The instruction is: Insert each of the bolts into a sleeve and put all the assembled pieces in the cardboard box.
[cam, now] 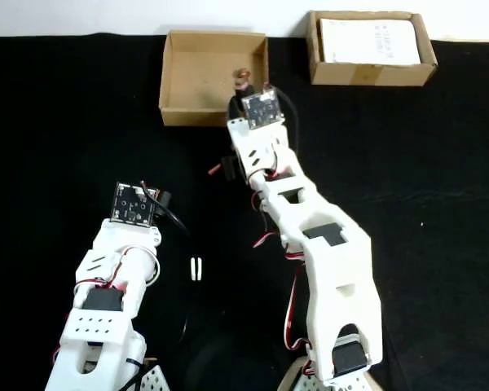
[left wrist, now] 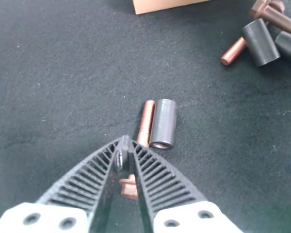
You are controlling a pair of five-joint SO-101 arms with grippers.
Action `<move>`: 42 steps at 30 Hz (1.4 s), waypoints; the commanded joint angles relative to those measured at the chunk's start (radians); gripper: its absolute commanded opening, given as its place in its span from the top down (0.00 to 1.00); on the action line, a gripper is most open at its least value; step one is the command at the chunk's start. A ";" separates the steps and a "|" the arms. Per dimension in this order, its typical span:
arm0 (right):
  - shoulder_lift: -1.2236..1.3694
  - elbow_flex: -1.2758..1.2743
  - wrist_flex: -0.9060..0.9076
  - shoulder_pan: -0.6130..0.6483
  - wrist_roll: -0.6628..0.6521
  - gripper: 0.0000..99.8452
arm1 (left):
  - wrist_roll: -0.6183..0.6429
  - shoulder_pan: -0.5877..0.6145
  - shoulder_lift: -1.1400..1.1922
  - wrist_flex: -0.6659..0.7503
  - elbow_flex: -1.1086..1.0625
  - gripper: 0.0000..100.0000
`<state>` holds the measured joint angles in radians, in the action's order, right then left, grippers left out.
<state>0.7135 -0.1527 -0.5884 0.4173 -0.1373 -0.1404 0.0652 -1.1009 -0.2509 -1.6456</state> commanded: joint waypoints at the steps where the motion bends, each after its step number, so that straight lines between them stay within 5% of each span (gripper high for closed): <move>1: -0.013 0.068 -0.027 -0.010 -0.008 0.91 | -0.003 0.005 -0.001 0.011 0.004 0.99; 19: -0.042 0.064 -0.081 -0.024 -0.006 0.84 | -0.003 0.005 -0.001 0.014 0.004 0.99; 31: -0.756 -0.535 -0.071 -0.045 -0.009 0.90 | -0.002 0.012 -0.001 0.009 0.012 0.99; 37: -1.122 -0.773 0.289 -0.061 -0.005 0.90 | 0.101 0.116 -0.002 -0.084 0.070 0.95; 42: -1.121 -0.622 0.664 -0.062 0.089 0.90 | 0.230 0.209 -0.001 -0.146 0.111 0.88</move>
<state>-0.3713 -0.8846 -0.1312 0.3652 -0.0882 0.0422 0.2371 -1.1009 -0.3828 -1.5858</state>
